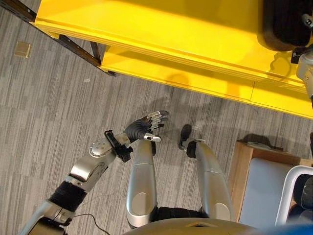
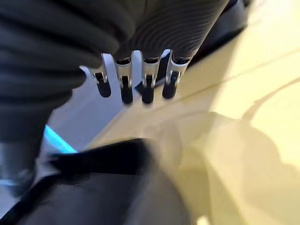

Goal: Move parts from the plastic box to the shelf.

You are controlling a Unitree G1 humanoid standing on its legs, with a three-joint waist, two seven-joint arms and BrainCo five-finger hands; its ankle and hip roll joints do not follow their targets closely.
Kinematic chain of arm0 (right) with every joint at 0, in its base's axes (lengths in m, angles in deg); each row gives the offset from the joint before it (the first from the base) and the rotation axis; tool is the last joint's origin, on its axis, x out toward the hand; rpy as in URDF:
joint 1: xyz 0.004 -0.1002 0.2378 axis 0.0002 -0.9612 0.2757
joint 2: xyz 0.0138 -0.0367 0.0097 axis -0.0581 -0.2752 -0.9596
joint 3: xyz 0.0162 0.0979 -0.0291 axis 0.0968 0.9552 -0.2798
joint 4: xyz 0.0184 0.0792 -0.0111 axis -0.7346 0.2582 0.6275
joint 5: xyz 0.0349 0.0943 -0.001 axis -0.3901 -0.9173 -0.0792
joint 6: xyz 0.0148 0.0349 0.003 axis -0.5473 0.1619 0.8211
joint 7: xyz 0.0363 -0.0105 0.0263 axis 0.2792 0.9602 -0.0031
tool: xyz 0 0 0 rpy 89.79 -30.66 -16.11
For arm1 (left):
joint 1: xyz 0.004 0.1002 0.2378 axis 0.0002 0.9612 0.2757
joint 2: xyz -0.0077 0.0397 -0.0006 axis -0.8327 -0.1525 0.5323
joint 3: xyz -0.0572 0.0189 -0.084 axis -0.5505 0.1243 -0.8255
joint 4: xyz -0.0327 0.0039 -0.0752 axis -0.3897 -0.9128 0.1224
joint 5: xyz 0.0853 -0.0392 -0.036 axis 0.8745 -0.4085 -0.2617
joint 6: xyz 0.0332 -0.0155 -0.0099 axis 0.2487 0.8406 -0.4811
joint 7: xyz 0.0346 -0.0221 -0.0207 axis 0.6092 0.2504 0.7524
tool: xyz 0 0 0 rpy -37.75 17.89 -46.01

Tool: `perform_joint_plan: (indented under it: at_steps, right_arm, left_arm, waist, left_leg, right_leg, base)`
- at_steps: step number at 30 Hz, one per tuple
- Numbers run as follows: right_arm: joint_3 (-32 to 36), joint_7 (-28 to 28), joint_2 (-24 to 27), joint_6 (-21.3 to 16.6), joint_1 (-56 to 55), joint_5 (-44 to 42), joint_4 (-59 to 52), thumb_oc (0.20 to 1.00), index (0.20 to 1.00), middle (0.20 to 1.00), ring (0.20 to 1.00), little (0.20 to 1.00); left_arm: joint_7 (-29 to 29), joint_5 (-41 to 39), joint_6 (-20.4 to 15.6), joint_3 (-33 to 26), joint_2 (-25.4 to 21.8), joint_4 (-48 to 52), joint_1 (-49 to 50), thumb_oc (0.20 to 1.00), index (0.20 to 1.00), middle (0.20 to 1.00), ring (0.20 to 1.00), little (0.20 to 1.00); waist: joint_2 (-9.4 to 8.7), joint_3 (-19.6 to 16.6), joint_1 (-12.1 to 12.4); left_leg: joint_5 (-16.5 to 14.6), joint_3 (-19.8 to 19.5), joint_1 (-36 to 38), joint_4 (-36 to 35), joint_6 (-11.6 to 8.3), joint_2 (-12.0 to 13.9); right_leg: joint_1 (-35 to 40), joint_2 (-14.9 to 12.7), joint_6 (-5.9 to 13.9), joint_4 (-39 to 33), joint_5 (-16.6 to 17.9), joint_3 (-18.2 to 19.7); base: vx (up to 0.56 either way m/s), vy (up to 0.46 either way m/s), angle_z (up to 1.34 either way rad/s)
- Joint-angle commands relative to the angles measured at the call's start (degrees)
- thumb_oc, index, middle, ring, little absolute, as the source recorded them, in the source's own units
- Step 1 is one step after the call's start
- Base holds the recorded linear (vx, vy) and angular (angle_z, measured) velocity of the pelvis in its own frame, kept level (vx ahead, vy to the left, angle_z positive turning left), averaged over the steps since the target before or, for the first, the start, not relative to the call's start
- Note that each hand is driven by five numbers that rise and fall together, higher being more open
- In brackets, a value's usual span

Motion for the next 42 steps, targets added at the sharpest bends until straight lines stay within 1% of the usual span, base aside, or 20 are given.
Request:
perform_joint_plan:
  at_steps: [1,4,8,9,11,12,14,15,16,17,21,23,25,28,32,34,38,39,41,42]
  right_arm:
    - [-0.76,3.23,4.43,-3.23,2.64,-0.30,-0.87,1.000,1.000,1.000,1.000,1.000]
    - [-0.74,3.08,1.98,-4.47,2.19,-0.70,-1.58,1.000,1.000,1.000,1.000,1.000]
    - [-0.70,3.25,-0.21,-3.77,1.11,-2.41,-2.68,1.000,1.000,1.000,1.000,1.000]
    - [-0.58,3.59,-2.11,-4.98,0.45,-4.83,-2.45,1.000,1.000,1.000,1.000,1.000]
    - [-0.27,2.76,-3.19,-5.40,0.35,-4.47,-2.37,1.000,1.000,1.000,1.000,1.000]
    - [-0.18,2.55,-3.41,-5.59,0.48,-4.18,-2.32,1.000,1.000,1.000,1.000,1.000]
    - [0.08,1.74,-4.68,-6.00,0.07,-4.02,-2.67,1.000,1.000,1.000,1.000,1.000]
    - [-0.05,1.15,-5.33,-5.72,-0.32,-3.85,-2.90,1.000,1.000,1.000,1.000,1.000]
    - [-0.10,1.01,-5.73,-5.51,-0.44,-4.20,-2.89,1.000,1.000,1.000,1.000,1.000]
    - [-0.05,0.90,-6.10,-5.49,-0.46,-5.10,-2.82,1.000,1.000,1.000,1.000,1.000]
    - [0.01,-1.15,-7.81,-6.91,-0.96,-10.82,-2.16,1.000,1.000,1.000,1.000,1.000]
    - [0.30,-3.50,-8.58,-8.35,-1.38,-11.12,-1.91,1.000,1.000,1.000,1.000,1.000]
    - [0.34,-4.30,-9.14,-9.00,-1.62,-10.59,-2.13,1.000,1.000,1.000,1.000,1.000]
    - [0.83,-6.81,-10.85,-9.70,-1.52,-14.93,-2.55,1.000,1.000,1.000,1.000,1.000]
    - [0.78,-9.64,-11.97,-10.92,-1.65,-14.57,-2.44,1.000,1.000,1.000,1.000,1.000]
    - [0.75,-10.08,-12.73,-10.64,-1.62,-16.77,-2.63,1.000,1.000,1.000,1.000,1.000]
    - [0.66,-11.78,-13.39,-10.66,-1.70,-16.39,-2.56,1.000,1.000,1.000,1.000,1.000]
    - [0.25,-12.57,-13.92,-10.98,-1.66,-16.42,-2.33,1.000,1.000,1.000,1.000,1.000]
    - [0.01,-13.15,-14.35,-10.71,-1.45,-15.77,-2.37,1.000,1.000,1.000,1.000,1.000]
    - [-0.19,-13.21,-14.63,-10.50,-1.17,-15.61,-2.51,1.000,1.000,1.000,1.000,1.000]
  left_arm:
    - [2.06,1.85,-3.33,2.65,0.31,1.54,1.15,1.000,1.000,1.000,1.000,1.000]
    - [6.44,3.27,-3.62,6.15,3.30,-1.61,-2.56,1.000,1.000,1.000,1.000,1.000]
    - [10.06,3.69,-4.07,8.41,5.89,-4.01,-5.24,1.000,1.000,1.000,1.000,1.000]
    - [11.83,4.28,-3.72,9.58,7.99,-5.40,-7.28,1.000,1.000,1.000,1.000,1.000]
    - [13.14,4.01,-3.36,10.34,9.13,-6.27,-8.84,1.000,1.000,1.000,1.000,1.000]
    - [13.36,4.03,-3.33,10.45,9.39,-6.52,-9.41,1.000,1.000,1.000,1.000,1.000]
    - [14.95,3.73,-2.65,10.99,10.90,-7.45,-11.29,1.000,1.000,1.000,1.000,1.000]
    - [15.49,3.73,-2.68,11.35,11.62,-8.30,-12.20,1.000,1.000,1.000,1.000,1.000]
    - [15.71,3.68,-2.61,11.39,12.14,-8.71,-12.69,1.000,1.000,1.000,1.000,1.000]
    - [16.12,3.63,-2.44,11.36,12.56,-8.93,-13.26,1.000,1.000,1.000,1.000,1.000]
    - [17.77,3.30,-1.82,11.49,14.25,-10.19,-15.62,1.000,1.000,1.000,1.000,1.000]
    - [18.49,2.86,-1.47,11.43,15.12,-10.88,-16.90,1.000,1.000,1.000,1.000,1.000]
    - [19.16,2.49,-0.96,11.34,15.80,-11.26,-17.93,1.000,1.000,1.000,1.000,1.000]
    - [20.51,1.88,-0.08,11.41,17.49,-12.42,-20.50,1.000,1.000,1.000,1.000,1.000]
    - [21.74,1.23,0.22,11.41,18.57,-13.10,-21.96,1.000,1.000,1.000,1.000,1.000]
    - [22.26,1.21,0.44,11.26,19.30,-13.61,-22.71,1.000,1.000,1.000,1.000,1.000]
    - [22.85,0.94,0.22,11.21,19.85,-14.32,-23.35,1.000,1.000,1.000,1.000,1.000]
    - [23.15,1.07,0.21,11.16,20.30,-14.85,-23.68,1.000,1.000,1.000,1.000,1.000]
    - [23.63,0.78,0.12,11.27,20.69,-15.19,-24.18,1.000,1.000,1.000,1.000,1.000]
    - [24.05,0.48,0.13,11.32,20.83,-15.32,-24.58,1.000,1.000,1.000,1.000,1.000]
  waist:
    - [-0.67,-2.34,0.59]
    - [-1.64,-2.34,-0.60]
    - [-2.10,-2.34,-1.67]
    - [-2.29,-2.34,-2.44]
    - [-2.37,-2.34,-3.02]
    - [-2.11,-2.34,-2.94]
    - [-2.08,-2.34,-3.68]
    - [-2.30,-2.34,-4.21]
    - [-2.31,-2.34,-4.37]
    - [-2.09,-2.34,-4.36]
    - [-1.97,-2.34,-5.17]
    - [-1.86,-2.35,-5.66]
    - [-1.69,-2.35,-6.11]
    - [-1.38,-2.35,-7.08]
    - [-1.17,-2.35,-7.53]
    - [-1.07,-2.35,-7.71]
    - [-1.02,-2.42,-7.91]
    - [-1.14,-2.58,-8.17]
    - [-1.07,-2.62,-8.29]
    - [-0.82,-2.45,-8.19]
  left_leg:
    - [9.20,-3.05,3.24,-13.13,-0.70,3.42]
    - [9.12,-2.59,3.60,-13.20,-0.75,3.82]
    - [9.08,-2.19,4.20,-13.47,-0.85,4.00]
    - [9.12,-1.71,4.77,-13.83,-0.89,4.14]
    - [8.97,-1.40,5.25,-13.96,-0.91,4.14]
    - [10.54,-1.10,4.58,-14.57,-0.63,4.61]
    - [10.38,-0.76,5.13,-14.73,-0.65,4.55]
    - [8.91,-0.74,6.32,-14.54,-0.99,4.17]
    - [8.90,-0.62,6.51,-14.60,-1.03,4.16]
    - [10.33,-0.33,5.94,-15.07,-0.74,4.51]
    - [10.32,0.25,7.21,-15.51,-0.87,4.57]
    - [10.36,0.65,8.13,-15.97,-1.00,4.63]
    - [10.37,1.01,8.94,-16.35,-1.04,4.61]
    - [9.99,1.85,10.34,-16.63,-1.03,4.37]
    - [9.82,2.16,11.12,-16.65,-1.00,4.19]
    - [9.79,2.22,11.35,-16.53,-0.99,4.08]
    - [9.74,2.28,11.76,-16.54,-0.97,3.99]
    - [8.34,2.13,12.54,-16.17,-1.21,3.46]
    - [8.40,2.17,12.69,-16.22,-1.23,3.38]
    - [9.80,2.44,12.18,-16.58,-0.93,3.76]
  right_leg:
    - [3.71,0.46,3.70,12.11,-10.51,0.67]
    - [3.87,0.95,3.93,11.66,-10.22,1.06]
    - [4.19,1.39,4.02,11.15,-10.15,1.52]
    - [4.43,1.53,4.09,10.50,-9.87,2.03]
    - [4.63,1.54,4.14,10.16,-9.73,2.34]
    - [3.75,1.83,3.65,9.76,-8.33,1.89]
    - [3.92,1.79,3.71,9.46,-8.20,2.37]
    - [5.02,1.52,4.24,9.38,-9.36,3.13]
    - [5.17,1.52,4.22,9.20,-9.30,3.27]
    - [4.43,1.76,3.73,8.77,-7.94,2.95]
    - [5.20,1.70,3.72,7.89,-7.48,3.67]
    - [5.77,1.64,3.72,7.31,-7.31,4.05]
    - [6.14,1.52,3.76,7.01,-7.16,4.40]
    - [6.75,1.15,3.75,6.51,-6.82,5.18]
    - [7.14,0.98,3.66,6.43,-6.74,5.52]
    - [7.23,0.95,3.59,6.60,-6.73,5.63]
    - [7.50,0.86,3.52,6.59,-6.75,5.77]
    - [8.19,0.52,3.93,7.04,-8.15,6.26]
    - [8.23,0.42,3.89,7.15,-8.18,6.24]
    - [7.55,0.65,3.44,6.96,-6.87,5.87]
  base:
    - [-0.04,-0.045,0.01]
    - [-0.01,-0.006,0.00]
    - [-0.02,0.019,-0.02]
    - [-0.04,0.059,-0.04]
    - [-0.08,0.065,-0.07]
    - [-0.11,0.068,-0.14]
    - [-0.04,0.084,-0.14]
    - [0.04,0.079,-0.04]
    - [-0.03,0.058,-0.02]
    - [-0.11,0.053,-0.06]
    - [-0.04,0.061,-0.09]
    - [-0.02,0.077,-0.05]
    - [-0.02,0.098,-0.02]
    - [-0.03,0.099,-0.11]
    - [-0.01,0.058,-0.01]
    - [0.00,0.041,0.01]
    - [0.02,0.021,0.00]
    - [0.09,0.043,0.00]
    - [0.01,0.038,0.03]
    - [-0.07,0.023,0.03]
